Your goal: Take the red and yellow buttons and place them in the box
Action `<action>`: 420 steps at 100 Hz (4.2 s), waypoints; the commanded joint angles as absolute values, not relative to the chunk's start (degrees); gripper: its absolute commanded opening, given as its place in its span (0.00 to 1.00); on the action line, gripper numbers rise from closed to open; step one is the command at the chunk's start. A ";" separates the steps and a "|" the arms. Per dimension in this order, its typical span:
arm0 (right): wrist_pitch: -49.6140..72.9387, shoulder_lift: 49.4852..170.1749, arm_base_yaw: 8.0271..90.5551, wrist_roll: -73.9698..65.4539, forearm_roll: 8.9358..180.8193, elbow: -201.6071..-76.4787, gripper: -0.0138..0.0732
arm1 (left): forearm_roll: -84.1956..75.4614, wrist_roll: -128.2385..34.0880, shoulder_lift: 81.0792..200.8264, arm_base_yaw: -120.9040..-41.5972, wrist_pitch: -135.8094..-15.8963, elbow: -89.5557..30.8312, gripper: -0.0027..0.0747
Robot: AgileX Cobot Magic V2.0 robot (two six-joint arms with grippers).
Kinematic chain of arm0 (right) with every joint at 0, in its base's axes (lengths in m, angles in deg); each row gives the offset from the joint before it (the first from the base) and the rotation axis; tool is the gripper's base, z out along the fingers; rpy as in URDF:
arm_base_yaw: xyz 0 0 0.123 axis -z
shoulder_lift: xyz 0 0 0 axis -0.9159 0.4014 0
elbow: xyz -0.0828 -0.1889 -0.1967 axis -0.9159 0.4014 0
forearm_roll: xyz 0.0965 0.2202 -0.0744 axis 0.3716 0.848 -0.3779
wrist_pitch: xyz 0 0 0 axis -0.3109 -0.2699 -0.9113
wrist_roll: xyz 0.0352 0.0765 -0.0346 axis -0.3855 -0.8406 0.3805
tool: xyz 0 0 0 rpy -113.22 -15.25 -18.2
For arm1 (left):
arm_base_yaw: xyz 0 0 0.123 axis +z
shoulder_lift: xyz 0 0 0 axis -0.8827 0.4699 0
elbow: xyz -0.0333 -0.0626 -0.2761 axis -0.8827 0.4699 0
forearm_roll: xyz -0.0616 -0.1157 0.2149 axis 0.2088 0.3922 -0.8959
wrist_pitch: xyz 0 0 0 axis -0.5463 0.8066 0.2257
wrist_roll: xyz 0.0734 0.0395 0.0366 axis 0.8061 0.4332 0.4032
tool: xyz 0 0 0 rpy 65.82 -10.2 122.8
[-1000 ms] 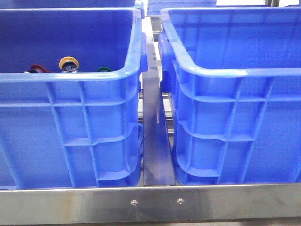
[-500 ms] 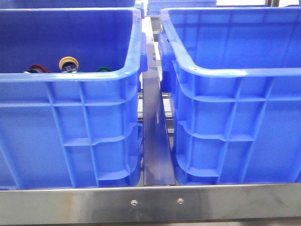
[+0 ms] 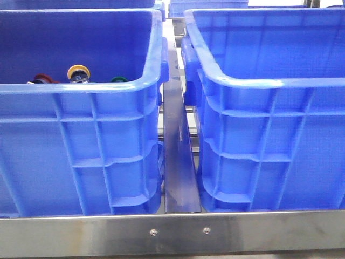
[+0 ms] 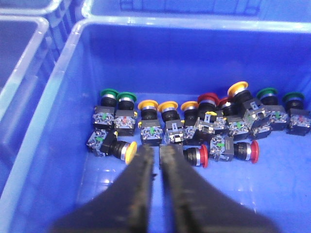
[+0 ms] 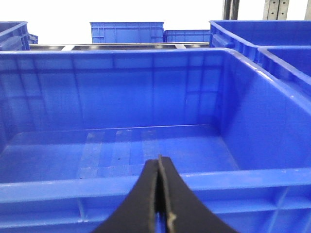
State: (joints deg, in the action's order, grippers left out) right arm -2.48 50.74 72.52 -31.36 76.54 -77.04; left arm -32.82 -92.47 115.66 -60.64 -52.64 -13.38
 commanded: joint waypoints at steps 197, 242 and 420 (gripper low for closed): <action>-6.72 49.70 72.88 -31.50 75.74 -76.73 0.08 | -37.59 -90.02 188.41 -73.79 -34.72 -62.66 0.17; -6.72 49.70 72.88 -31.50 75.74 -76.73 0.08 | -34.01 -90.02 179.47 -73.79 -41.36 -59.60 0.17; -6.71 49.70 72.87 -31.57 75.79 -76.78 0.08 | -29.51 -89.59 152.01 -113.85 -61.35 -35.12 0.17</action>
State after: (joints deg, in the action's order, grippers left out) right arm -2.48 50.74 72.52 -31.36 76.54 -77.04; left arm -30.03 -89.29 153.65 -113.42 -57.35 -33.45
